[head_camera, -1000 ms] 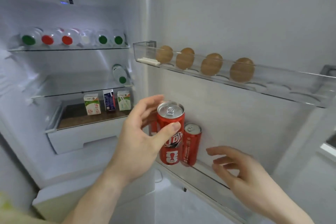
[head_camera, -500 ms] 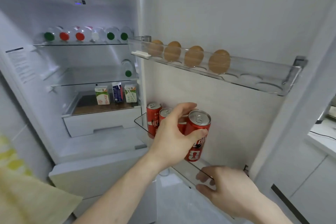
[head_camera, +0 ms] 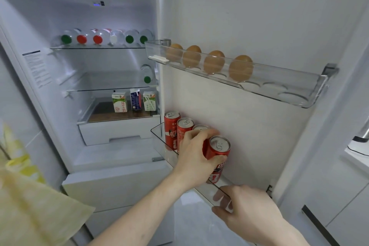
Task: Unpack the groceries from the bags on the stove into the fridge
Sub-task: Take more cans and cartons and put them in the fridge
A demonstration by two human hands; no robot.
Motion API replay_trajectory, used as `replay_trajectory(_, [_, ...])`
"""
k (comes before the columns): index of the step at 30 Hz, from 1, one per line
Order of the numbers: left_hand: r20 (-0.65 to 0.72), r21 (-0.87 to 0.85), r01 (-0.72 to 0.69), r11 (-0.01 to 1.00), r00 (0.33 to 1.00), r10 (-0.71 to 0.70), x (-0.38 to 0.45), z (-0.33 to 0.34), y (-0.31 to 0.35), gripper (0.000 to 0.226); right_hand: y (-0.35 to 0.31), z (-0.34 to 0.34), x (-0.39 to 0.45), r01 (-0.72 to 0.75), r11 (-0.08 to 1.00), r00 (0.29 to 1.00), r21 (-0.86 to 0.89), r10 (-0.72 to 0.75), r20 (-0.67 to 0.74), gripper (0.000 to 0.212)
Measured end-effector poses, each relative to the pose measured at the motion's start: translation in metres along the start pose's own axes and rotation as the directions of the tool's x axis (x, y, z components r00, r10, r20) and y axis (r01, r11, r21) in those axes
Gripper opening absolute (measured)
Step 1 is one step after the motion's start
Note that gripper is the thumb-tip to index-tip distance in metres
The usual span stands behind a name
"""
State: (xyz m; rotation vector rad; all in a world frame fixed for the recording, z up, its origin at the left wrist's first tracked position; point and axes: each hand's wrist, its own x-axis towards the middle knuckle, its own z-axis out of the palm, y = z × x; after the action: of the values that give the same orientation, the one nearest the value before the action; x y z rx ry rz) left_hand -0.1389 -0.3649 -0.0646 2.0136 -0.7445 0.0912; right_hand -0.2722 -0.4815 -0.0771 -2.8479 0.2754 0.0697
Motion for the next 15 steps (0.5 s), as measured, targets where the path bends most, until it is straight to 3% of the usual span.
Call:
replay_trajectory(3, [-0.034,0.032,0.016,0.999,0.999,-0.015,-0.003,0.002,-0.001,0.058,0.001,0.001,0.0,0.006,1.0,1.0,-0.008,-0.006,0.008,0.038])
replay_trajectory(10, [-0.081,0.263,-0.213,0.941,0.967,0.242,-0.003,0.006,-0.014,0.044,0.003,0.001,0.001,0.003,0.999,1.0,-0.039,-0.002,0.012,0.04])
replay_trajectory(15, [-0.069,0.291,-0.237,0.927,0.961,0.267,-0.003,0.006,-0.024,0.047,0.004,0.003,0.003,-0.008,0.999,1.0,-0.044,0.008,0.012,0.041])
